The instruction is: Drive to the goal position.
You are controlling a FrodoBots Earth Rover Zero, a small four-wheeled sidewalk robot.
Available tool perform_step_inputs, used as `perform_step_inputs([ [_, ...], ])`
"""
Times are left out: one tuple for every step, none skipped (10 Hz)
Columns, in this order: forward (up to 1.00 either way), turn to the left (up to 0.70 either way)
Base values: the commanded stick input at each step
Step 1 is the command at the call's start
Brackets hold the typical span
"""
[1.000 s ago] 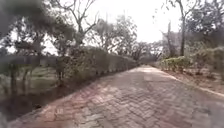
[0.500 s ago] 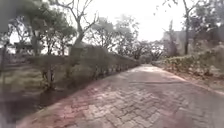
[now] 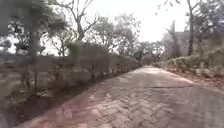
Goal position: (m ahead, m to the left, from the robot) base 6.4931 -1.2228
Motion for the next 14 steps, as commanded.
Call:
perform_step_inputs([
  [0.85,0.00],
  [0.85,0.00],
  [0.85,0.00],
  [0.85,0.00],
  [0.85,0.00],
  [0.85,0.00],
  [0.85,0.00],
  [0.85,0.00],
  [0.85,0.00],
  [0.85,0.00],
  [0.85,0.00],
  [0.85,0.00],
  [0.85,0.00],
  [0.85,0.00],
])
